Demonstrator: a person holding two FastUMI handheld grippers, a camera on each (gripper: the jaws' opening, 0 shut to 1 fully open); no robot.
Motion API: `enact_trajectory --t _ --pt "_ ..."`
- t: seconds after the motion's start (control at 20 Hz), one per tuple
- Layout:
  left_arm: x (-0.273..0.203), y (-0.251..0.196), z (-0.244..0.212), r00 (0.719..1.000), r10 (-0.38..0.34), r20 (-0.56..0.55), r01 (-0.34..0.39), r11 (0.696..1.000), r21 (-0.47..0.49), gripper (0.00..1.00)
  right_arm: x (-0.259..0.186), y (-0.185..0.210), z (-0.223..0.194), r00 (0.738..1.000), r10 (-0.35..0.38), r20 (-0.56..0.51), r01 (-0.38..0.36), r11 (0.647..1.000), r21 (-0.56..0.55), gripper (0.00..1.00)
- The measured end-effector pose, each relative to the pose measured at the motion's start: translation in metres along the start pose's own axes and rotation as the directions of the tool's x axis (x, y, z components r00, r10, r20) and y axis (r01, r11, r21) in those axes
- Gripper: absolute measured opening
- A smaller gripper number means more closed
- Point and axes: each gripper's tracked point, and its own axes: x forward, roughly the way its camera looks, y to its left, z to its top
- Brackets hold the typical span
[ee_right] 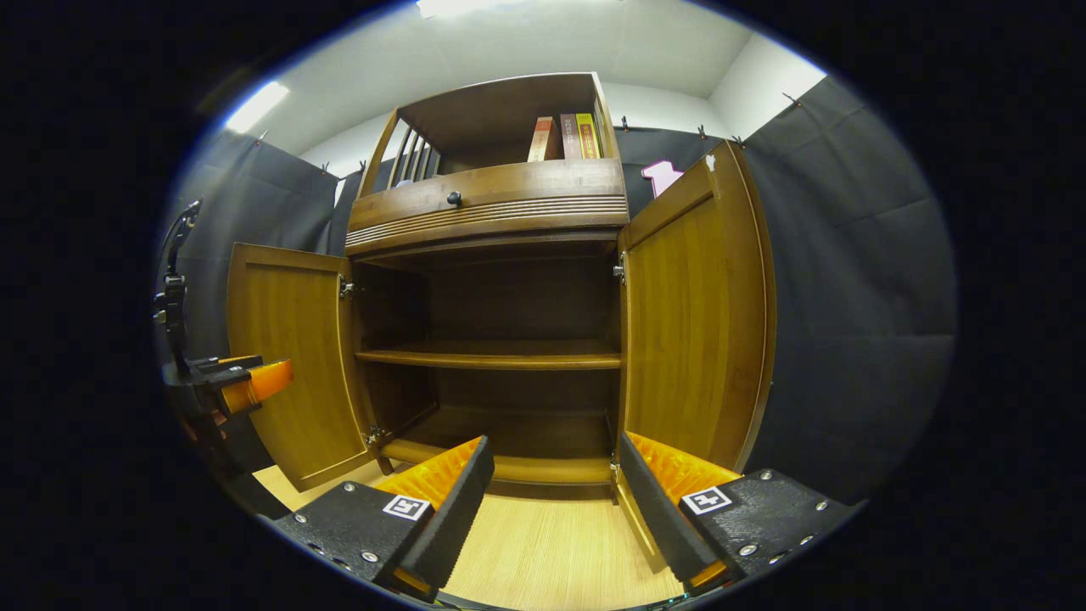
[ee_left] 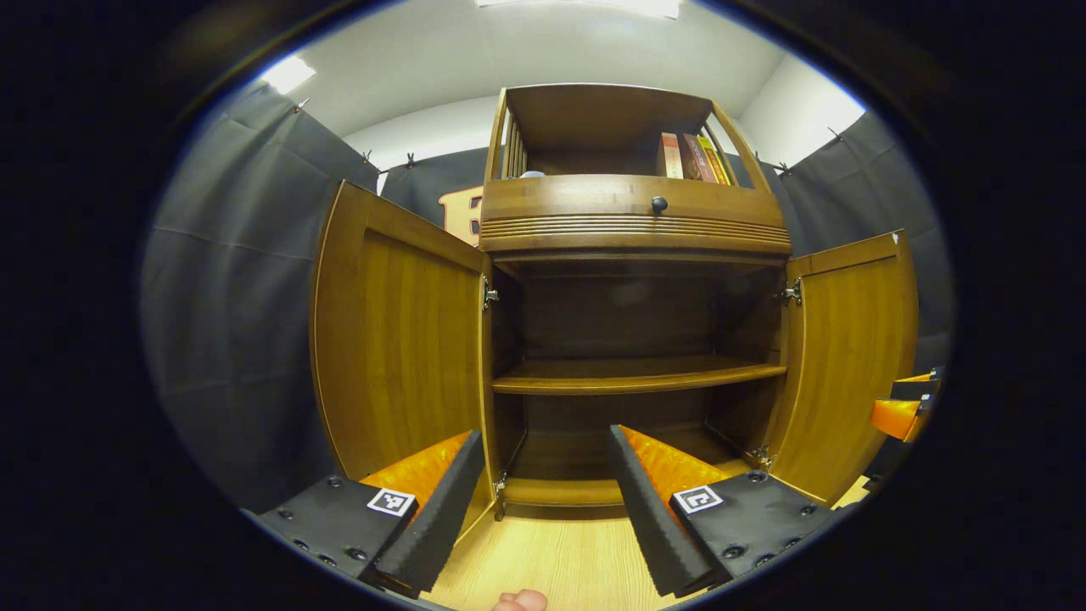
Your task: Open the right door of the double-door shoe cabinet with the right hand, and open the left door with the left hand.
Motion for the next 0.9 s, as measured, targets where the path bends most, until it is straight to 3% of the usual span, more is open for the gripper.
enact_trajectory --t 0.15,0.2,0.9 --pt "0.0013 0.0008 -0.0001 1.000 0.001 0.001 -0.001 1.000 -0.003 0.96 0.0016 0.0020 0.0001 1.000 0.001 -0.002 -0.001 1.000 -0.007 0.92" --pt "0.0006 0.0026 -0.0021 1.000 0.003 -0.001 -0.003 1.000 -0.005 0.95 0.0017 0.0024 -0.0007 1.000 0.003 -0.003 -0.003 1.000 -0.007 1.00" --pt "0.0057 0.0055 -0.0018 1.000 0.007 0.005 -0.007 1.000 -0.011 0.95 0.0031 0.0031 0.0012 1.000 -0.002 0.001 0.002 1.000 -0.008 1.00"
